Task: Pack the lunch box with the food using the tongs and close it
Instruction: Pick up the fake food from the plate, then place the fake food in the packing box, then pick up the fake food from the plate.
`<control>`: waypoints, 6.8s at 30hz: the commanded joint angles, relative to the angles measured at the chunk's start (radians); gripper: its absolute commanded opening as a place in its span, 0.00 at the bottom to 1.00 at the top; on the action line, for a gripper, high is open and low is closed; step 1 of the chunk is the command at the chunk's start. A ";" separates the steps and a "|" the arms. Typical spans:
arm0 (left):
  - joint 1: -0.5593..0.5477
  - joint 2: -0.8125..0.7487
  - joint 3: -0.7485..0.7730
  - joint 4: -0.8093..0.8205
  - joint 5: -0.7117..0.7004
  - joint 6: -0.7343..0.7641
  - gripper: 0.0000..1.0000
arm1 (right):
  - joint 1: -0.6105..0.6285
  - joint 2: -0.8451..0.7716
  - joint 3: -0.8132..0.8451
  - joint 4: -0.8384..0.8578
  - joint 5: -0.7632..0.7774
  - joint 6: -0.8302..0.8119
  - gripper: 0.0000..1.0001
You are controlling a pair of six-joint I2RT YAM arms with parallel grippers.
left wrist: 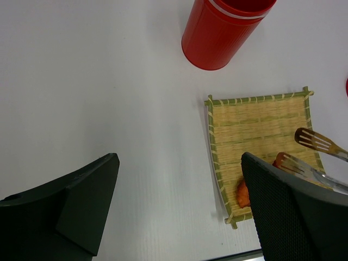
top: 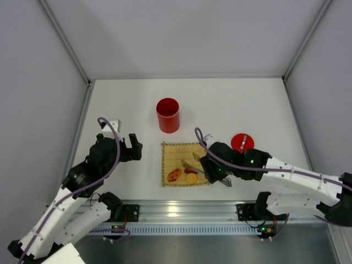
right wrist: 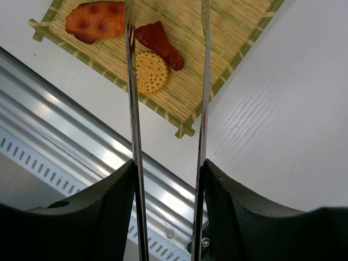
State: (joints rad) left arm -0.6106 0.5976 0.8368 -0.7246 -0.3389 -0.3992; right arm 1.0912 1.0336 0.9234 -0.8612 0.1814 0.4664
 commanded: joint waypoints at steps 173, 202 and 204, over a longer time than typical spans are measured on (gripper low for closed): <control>-0.020 -0.024 -0.008 0.033 -0.020 -0.013 0.99 | 0.257 0.003 0.078 -0.116 0.256 0.291 0.50; -0.023 -0.024 -0.010 0.033 -0.020 -0.015 0.99 | 0.388 0.063 0.026 -0.170 0.306 0.439 0.51; -0.023 -0.024 -0.010 0.031 -0.020 -0.015 0.99 | 0.394 0.066 0.020 -0.164 0.303 0.439 0.50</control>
State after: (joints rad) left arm -0.6292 0.5842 0.8368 -0.7246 -0.3569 -0.4133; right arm 1.4586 1.1019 0.9504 -1.0027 0.4564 0.8833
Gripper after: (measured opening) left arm 0.990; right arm 0.507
